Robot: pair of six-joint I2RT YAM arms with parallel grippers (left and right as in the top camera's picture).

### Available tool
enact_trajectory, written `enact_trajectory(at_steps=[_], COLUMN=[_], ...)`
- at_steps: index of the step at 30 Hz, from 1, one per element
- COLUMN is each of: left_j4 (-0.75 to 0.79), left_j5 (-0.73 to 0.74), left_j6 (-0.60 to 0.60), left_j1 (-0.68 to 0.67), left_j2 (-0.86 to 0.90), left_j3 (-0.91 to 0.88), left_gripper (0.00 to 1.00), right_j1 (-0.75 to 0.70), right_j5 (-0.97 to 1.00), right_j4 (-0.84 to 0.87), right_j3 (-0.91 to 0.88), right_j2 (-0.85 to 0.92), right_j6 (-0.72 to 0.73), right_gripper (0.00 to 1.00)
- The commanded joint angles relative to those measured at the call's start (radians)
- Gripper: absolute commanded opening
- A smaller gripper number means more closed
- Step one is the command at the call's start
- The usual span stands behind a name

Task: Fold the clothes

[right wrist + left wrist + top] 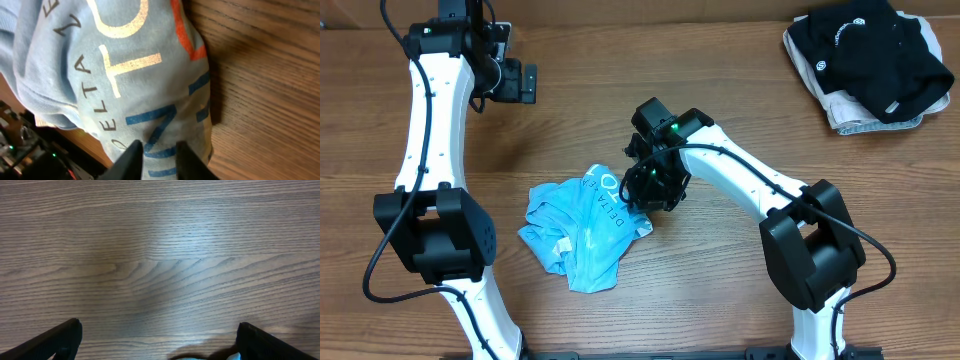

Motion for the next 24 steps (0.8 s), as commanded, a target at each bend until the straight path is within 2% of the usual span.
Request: enact_trajectory(at_steps=[1, 2, 3, 8, 19, 20, 24], left_j4=[0.002, 0.002, 0.001, 0.002, -0.001, -0.001, -0.001], left_j5=[0.01, 0.01, 0.01, 0.01, -0.018, -0.02, -0.02], left_j6=[-0.01, -0.01, -0.01, -0.01, -0.006, -0.006, -0.006], left_j1=[0.002, 0.002, 0.002, 0.002, 0.002, 0.002, 0.002], left_j2=[0.014, 0.014, 0.014, 0.014, 0.014, 0.014, 0.014], left_j3=[0.012, 0.012, 0.012, 0.012, 0.012, 0.012, 0.012], left_gripper=[1.0, 1.0, 1.0, 1.0, 1.0, 1.0, 1.0], right_j1=[0.002, 0.002, 0.002, 0.003, 0.024, 0.026, 0.034], right_j5=[-0.019, -0.019, -0.019, -0.018, -0.019, -0.018, -0.008], right_j4=[-0.018, -0.025, -0.031, -0.034, -0.052, -0.055, -0.058], right_j3=[-0.006, -0.006, -0.006, -0.007, -0.007, -0.007, -0.007], right_j2=[0.012, 0.012, 0.012, 0.016, 0.026, 0.026, 0.026], right_j6=[-0.002, -0.002, -0.002, -0.002, -0.002, -0.002, -0.002], right_gripper=[0.29, 0.36, 0.4, 0.45, 0.43, 0.4, 0.15])
